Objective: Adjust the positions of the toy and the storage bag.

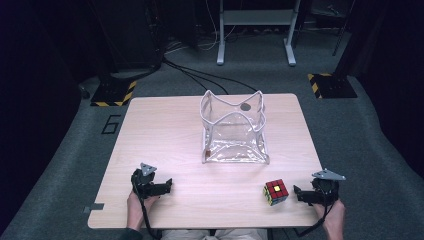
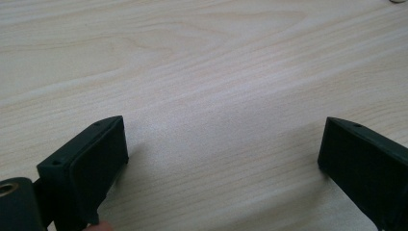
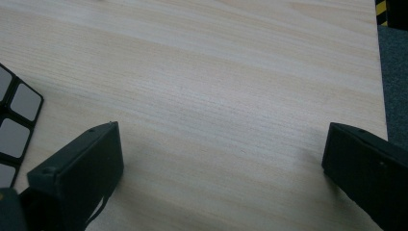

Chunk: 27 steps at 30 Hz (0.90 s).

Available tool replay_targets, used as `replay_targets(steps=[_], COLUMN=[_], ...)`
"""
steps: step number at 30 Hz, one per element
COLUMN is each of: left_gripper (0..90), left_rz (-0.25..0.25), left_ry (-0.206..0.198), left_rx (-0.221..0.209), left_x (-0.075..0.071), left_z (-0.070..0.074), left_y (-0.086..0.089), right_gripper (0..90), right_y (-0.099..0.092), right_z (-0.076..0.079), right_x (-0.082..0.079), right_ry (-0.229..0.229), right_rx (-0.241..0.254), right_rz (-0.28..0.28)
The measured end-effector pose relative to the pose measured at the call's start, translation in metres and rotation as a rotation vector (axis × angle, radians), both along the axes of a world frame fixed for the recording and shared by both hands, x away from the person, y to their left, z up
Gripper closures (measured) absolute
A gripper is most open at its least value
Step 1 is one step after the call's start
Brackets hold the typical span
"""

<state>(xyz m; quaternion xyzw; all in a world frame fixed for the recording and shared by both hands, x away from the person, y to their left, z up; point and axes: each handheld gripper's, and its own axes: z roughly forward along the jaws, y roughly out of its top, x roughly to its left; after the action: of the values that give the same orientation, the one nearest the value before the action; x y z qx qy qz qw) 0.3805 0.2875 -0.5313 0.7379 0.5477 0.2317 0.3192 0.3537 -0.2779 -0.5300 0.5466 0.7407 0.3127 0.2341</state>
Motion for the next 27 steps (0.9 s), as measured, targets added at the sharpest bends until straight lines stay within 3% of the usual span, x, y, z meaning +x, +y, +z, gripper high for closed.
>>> replay_targets(steps=[7,13,21,27], left_gripper=[2.4,2.5,2.8,2.8], left_rz=[0.007,0.005,0.01,0.01], left_ry=[0.0,-0.021,0.004,0.003], left_rx=[0.001,0.04,-0.002,0.0], left_x=[0.0014,-0.0005,0.0019,0.0019], left_z=[-0.0001,0.0008,-0.0001,0.0], left_y=[-0.0028,-0.0063,-0.0035,-0.0037], right_gripper=[0.0,0.0,0.0,0.0], right_y=[0.0025,0.0027,0.0025,0.0029], right_z=[0.0,0.0,-0.0001,-0.0001], right_x=[0.0001,0.0,0.0002,0.0003], right_ry=[0.002,0.003,0.001,0.0], right_rx=[0.005,0.005,0.001,0.007], right_rz=[-0.009,-0.012,-0.021,-0.031])
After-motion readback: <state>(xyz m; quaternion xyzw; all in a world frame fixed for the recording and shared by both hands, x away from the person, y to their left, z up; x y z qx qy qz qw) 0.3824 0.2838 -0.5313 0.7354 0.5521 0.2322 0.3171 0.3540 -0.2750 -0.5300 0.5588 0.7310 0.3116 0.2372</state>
